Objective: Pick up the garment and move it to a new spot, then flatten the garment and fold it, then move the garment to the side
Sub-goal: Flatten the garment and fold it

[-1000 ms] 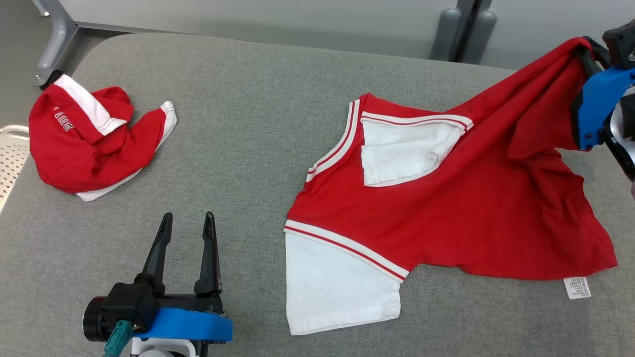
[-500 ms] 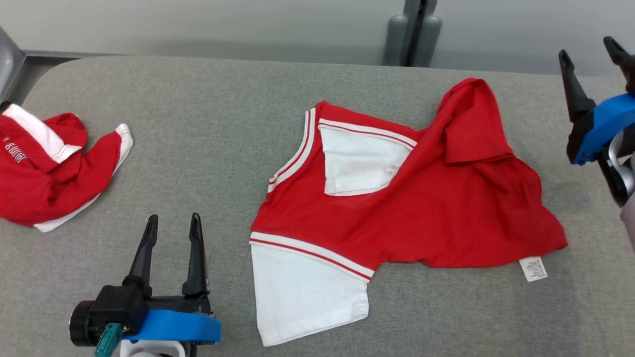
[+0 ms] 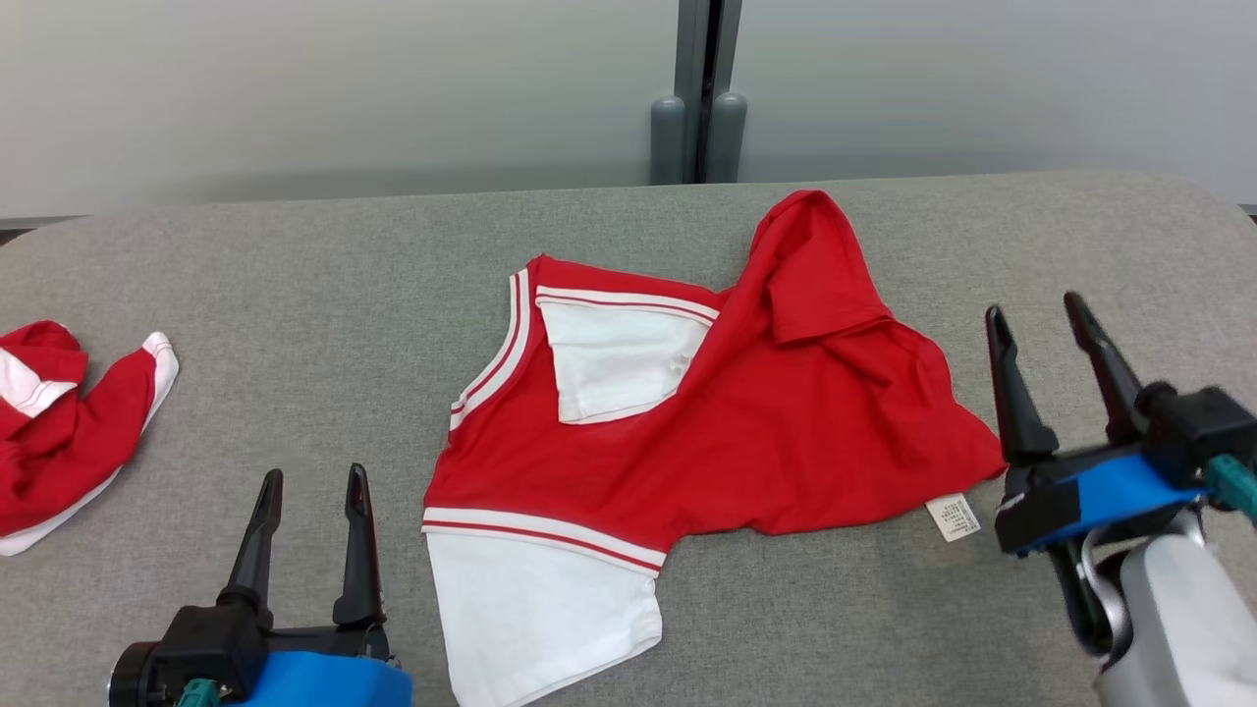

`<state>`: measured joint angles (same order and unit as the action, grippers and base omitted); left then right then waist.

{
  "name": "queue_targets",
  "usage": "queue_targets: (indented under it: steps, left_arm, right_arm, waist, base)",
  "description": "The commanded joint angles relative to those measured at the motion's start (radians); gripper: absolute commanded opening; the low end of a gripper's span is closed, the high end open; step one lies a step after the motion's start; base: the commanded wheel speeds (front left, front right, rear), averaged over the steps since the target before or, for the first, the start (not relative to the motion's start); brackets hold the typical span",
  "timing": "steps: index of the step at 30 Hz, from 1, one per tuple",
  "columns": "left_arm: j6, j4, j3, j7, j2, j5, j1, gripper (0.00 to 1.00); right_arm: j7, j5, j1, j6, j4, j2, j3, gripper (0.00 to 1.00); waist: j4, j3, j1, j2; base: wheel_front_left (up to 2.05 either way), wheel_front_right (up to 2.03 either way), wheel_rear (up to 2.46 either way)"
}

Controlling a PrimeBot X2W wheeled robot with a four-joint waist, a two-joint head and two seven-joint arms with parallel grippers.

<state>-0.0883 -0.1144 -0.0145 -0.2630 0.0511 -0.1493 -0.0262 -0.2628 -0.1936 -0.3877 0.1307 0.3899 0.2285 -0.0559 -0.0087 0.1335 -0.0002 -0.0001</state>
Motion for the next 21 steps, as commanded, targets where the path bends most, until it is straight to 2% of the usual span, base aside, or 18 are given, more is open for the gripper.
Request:
queue_targets:
  steps: [1, 5, 11, 21]
  left_arm:
    - [-0.003, 0.003, 0.003, -0.003, -0.001, 0.007, -0.012, 1.00]
    - [-0.008, -0.002, 0.002, -0.003, -0.001, 0.010, -0.011, 1.00]
    - [-0.017, -0.012, -0.004, -0.003, -0.001, 0.014, -0.005, 1.00]
    - [-0.019, -0.017, 0.003, -0.003, -0.001, 0.019, -0.003, 1.00]
  right_arm:
    - [-0.003, 0.015, 0.055, 0.000, -0.038, -0.025, 0.014, 1.00]
    - [-0.003, 0.031, 0.170, 0.000, -0.131, -0.093, 0.037, 1.00]
    - [-0.003, 0.041, 0.313, 0.000, -0.246, -0.158, 0.072, 1.00]
    - [-0.003, 0.040, 0.408, 0.000, -0.302, -0.177, 0.062, 1.00]
  waist:
    - [-0.008, -0.006, 0.0002, 0.0001]
    - [-0.012, -0.014, 0.0002, 0.0001]
    - [-0.006, -0.022, 0.0002, 0.0001]
    - [-0.010, -0.025, 0.0002, 0.0001]
  base:
    - [0.00, 0.00, 0.00]
    - [0.00, 0.00, 0.00]
    - [0.00, 0.00, 0.00]
    - [0.00, 0.00, 0.00]
